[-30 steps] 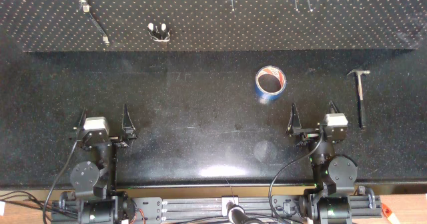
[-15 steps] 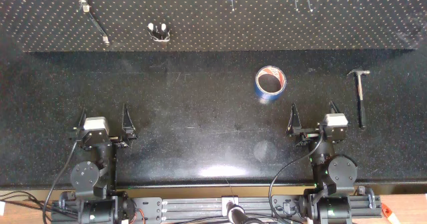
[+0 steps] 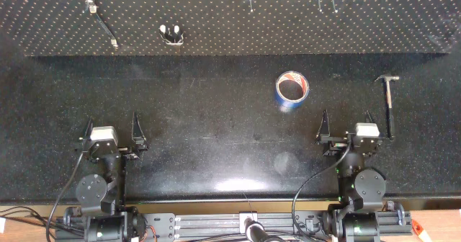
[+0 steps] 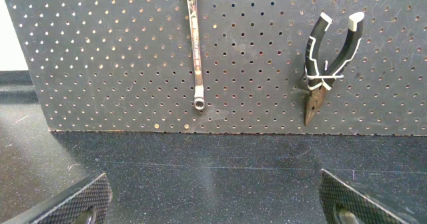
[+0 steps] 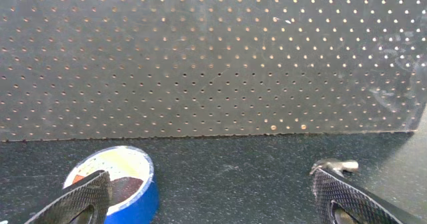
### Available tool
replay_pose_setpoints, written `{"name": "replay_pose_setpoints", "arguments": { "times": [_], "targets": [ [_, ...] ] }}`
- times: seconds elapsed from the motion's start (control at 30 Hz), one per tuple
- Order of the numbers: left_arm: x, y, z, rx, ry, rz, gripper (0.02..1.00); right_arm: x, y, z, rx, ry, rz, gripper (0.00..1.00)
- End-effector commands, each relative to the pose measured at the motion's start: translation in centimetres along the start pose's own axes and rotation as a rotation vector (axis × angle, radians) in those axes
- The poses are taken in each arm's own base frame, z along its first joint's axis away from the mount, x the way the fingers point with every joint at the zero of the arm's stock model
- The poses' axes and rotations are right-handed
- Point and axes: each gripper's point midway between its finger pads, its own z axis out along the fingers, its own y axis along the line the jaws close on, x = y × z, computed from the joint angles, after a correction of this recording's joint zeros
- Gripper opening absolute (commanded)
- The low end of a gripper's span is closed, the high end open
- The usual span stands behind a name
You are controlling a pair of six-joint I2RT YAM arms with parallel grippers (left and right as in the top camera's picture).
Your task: Place Tools Onto Pegboard
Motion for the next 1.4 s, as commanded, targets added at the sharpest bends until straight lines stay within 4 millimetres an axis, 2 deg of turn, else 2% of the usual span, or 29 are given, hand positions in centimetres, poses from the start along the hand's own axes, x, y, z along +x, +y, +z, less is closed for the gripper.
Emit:
{"name": "replay_pose_setpoints", "arguments": {
  "times": [0.03, 0.1, 0.17, 0.3, 0.4, 0.63, 0.73, 0.9, 1.13, 1.4],
  "targets": [
    [0.1, -0.1, -0.1, 0.01, 0.001, -0.002, 0.996, -4.2, -1.6, 0.0, 0.068, -0.008, -0.017, 0.976],
    [0.1, -0.1, -0.1, 0.01, 0.001, -0.003, 0.996, -7.1, -1.9, 0.7, 0.076, 0.004, -0.017, 0.976],
    [0.1, -0.1, -0.1, 0.01, 0.001, -0.002, 0.996, -9.6, -1.9, 2.3, 0.069, 0.063, -0.017, 0.976],
    [0.1, -0.1, -0.1, 0.01, 0.001, -0.003, 0.996, -11.4, -2.0, 5.6, 0.063, 0.182, -0.02, 0.976],
    [0.1, -0.1, -0.1, 0.01, 0.001, -0.002, 0.996, -10.5, -2.0, 7.3, 0.066, 0.238, 0.016, 0.976],
    [0.1, -0.1, -0.1, 0.01, 0.001, -0.002, 0.996, -10.3, -1.8, 7.6, 0.062, 0.242, 0.04, 0.976],
    [0.1, -0.1, -0.1, 0.01, 0.001, -0.003, 0.996, -9.4, -1.2, 8.2, 0.046, 0.301, 0.041, 0.976],
    [0.1, -0.1, -0.1, 0.01, 0.001, -0.002, 0.996, -9.0, 1.3, 9.0, -0.024, 0.396, 0.027, 0.976],
    [0.1, -0.1, -0.1, 0.01, 0.001, -0.002, 0.996, -5.7, 6.3, 10.9, -0.134, 0.527, 0.07, 0.976],
    [0.1, -0.1, -0.1, 0.01, 0.001, -0.002, 0.996, -3.1, 10.7, 10.6, -0.224, 0.718, 0.054, 0.976]
  ]
}}
